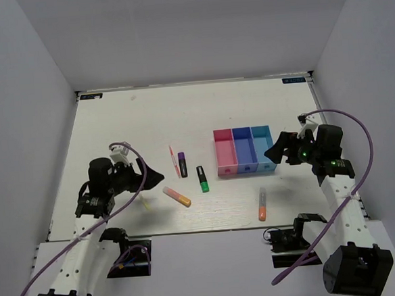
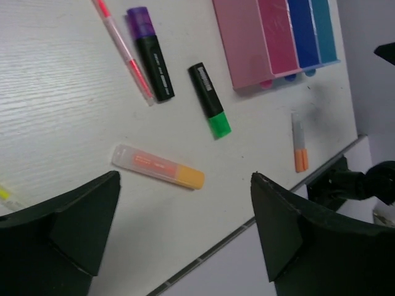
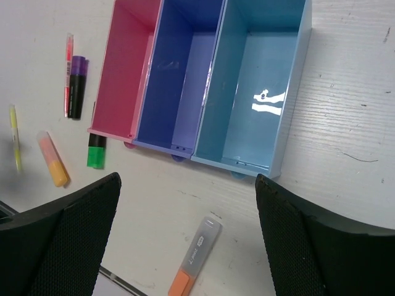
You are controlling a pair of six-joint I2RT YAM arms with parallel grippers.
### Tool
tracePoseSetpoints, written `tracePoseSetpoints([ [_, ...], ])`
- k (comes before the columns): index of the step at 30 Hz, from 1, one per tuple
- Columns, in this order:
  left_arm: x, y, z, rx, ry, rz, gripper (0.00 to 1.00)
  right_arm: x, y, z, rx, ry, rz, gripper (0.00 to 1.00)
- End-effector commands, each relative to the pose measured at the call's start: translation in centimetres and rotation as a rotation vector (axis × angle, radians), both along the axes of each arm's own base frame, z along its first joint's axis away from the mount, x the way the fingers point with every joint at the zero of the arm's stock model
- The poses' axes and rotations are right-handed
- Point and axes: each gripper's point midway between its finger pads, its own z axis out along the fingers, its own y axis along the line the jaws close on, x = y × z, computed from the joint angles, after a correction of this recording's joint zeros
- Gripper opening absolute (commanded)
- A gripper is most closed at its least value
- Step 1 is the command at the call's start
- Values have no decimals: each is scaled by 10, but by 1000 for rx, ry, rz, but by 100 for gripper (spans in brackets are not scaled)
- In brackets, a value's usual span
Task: Sort the stationery into containers
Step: Pick up the pen from the center of the board.
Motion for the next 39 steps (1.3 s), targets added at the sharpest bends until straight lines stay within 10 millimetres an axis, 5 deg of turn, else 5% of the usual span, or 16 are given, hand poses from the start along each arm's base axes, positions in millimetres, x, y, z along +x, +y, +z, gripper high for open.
tracePoseSetpoints([
  [1, -4, -21, 6, -82, 27, -107, 91, -1, 3, 7, -20, -46, 40, 90],
  [5, 7, -26, 11, -61, 57, -111, 81, -6, 6, 3, -41, -69, 110, 90],
  [16, 38, -36, -6, 106, 158, -70, 81, -10, -2, -14, -118, -2, 145, 90],
  [18, 45, -31, -23, 167, 222, -33, 77, -11, -1, -14, -125, -5, 175, 90],
  [19, 53, -35, -12, 167, 203, -27, 76, -13, 0, -16, -129, -2, 186, 90],
  [22, 63, -37, -20, 199, 240, -5, 73, -16, 3, -16, -134, -25, 217, 85],
  [26, 69, -33, -26, 229, 278, 41, 68, -13, -2, -13, -158, -54, 192, 62],
  [28, 70, -30, -28, 236, 285, 62, 47, -13, -4, -14, -163, -49, 178, 0],
  [29, 69, -31, -29, 240, 292, 62, 33, -13, -4, -15, -164, -46, 175, 0],
  [30, 70, -29, -30, 243, 298, 75, 7, -14, -4, -15, -162, -41, 175, 0],
  [31, 68, -29, -33, 250, 315, 71, 0, -13, -3, -15, -162, -41, 178, 6],
  [33, 71, -29, -31, 263, 308, 77, 0, -15, -2, -16, -160, -34, 189, 70],
  [34, 73, -30, -35, 273, 324, 77, 20, -14, -3, -15, -165, -39, 184, 86],
  [35, 77, -25, -34, 302, 322, 110, 46, -13, -3, -16, -163, -33, 183, 86],
  [36, 82, -27, -27, 307, 309, 117, 59, -14, -3, -16, -163, -29, 182, 70],
  [39, 94, -22, -42, 426, 379, 170, 61, -13, -6, -17, -168, -15, 162, 26],
])
